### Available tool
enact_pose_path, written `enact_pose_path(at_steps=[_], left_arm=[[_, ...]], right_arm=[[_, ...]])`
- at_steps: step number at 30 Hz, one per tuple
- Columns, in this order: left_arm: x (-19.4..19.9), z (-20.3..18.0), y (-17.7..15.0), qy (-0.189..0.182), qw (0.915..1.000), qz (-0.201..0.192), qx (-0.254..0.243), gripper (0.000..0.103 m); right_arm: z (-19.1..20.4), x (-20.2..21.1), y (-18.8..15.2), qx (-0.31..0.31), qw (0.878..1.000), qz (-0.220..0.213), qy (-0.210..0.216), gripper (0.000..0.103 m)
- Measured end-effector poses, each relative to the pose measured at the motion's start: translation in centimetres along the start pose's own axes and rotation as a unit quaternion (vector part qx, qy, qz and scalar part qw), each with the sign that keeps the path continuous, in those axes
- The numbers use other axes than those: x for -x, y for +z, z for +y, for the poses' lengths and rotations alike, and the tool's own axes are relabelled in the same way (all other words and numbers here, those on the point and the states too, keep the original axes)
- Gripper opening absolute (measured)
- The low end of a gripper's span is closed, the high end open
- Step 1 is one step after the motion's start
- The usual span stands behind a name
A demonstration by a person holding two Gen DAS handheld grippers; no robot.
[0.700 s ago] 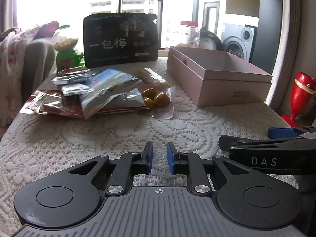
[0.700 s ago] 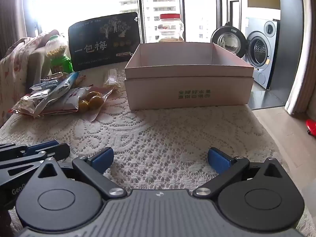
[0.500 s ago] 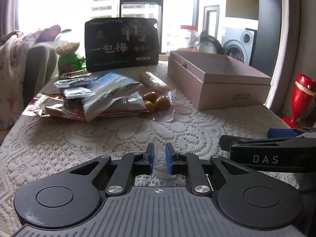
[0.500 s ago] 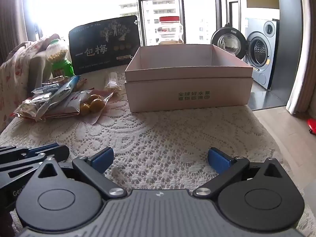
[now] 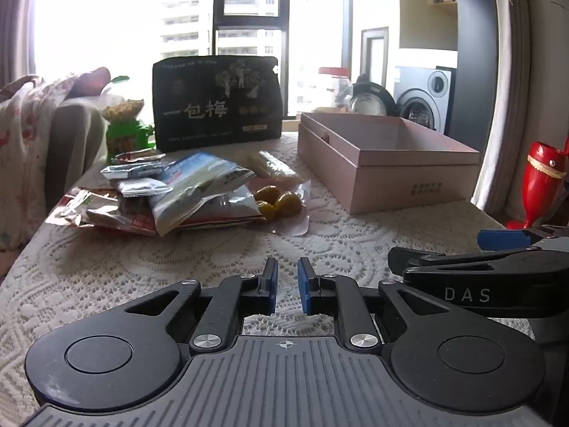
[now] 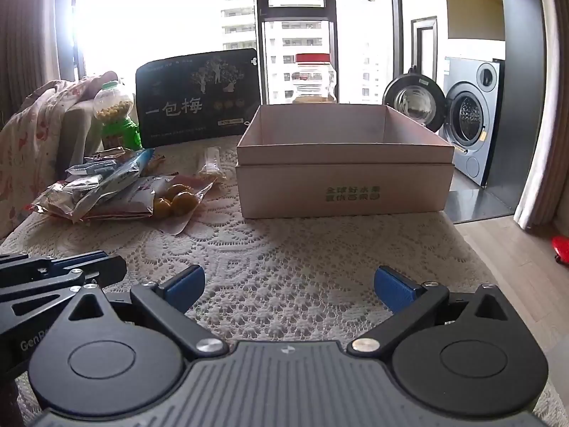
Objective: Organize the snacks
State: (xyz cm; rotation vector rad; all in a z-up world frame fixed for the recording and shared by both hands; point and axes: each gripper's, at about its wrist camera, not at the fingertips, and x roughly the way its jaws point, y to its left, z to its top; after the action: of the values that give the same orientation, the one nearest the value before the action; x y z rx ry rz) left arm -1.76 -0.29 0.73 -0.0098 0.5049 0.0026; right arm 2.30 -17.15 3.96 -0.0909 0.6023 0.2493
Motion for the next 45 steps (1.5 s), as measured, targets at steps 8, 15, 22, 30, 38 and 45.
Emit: enact_pose_path(at_steps=[8, 15, 22, 30, 38, 45], left_arm=[[-0.03, -0.03, -0.13, 0.0, 1.0, -0.001, -0.001, 0.017], [-0.03, 0.02, -0.2, 0.001, 1.0, 0.0, 0.0, 0.017], [-0.13, 0.04, -0.26, 0.002, 1.0, 0.001, -0.001, 0.017], [-0.17, 0.02, -0.31, 0.002, 1.0, 0.002, -0.002, 0.017], [-0.24, 0.07, -0.38, 0.002, 1.0, 0.002, -0.002, 0.017], [-0.24, -0.01, -0.42, 0.003, 1.0, 0.002, -0.002, 0.017]], right_arm=[[-0.06, -0.01, -0.04, -0.003, 1.0, 0.0, 0.002, 0.102], [-0.15, -0.07, -0.09, -0.006, 1.0, 0.001, 0.005, 0.102], [-0.18, -0.15, -0.13, -0.007, 1.0, 0.001, 0.005, 0.102], [-0.2, -0.17, -0.15, -0.007, 1.0, 0.002, 0.006, 0.102], [-0.2, -0.23, -0.16, -0.008, 1.0, 0.003, 0.007, 0.102], [-0.26, -0.35, -0.18, -0.012, 1.0, 0.005, 0.009, 0.102]])
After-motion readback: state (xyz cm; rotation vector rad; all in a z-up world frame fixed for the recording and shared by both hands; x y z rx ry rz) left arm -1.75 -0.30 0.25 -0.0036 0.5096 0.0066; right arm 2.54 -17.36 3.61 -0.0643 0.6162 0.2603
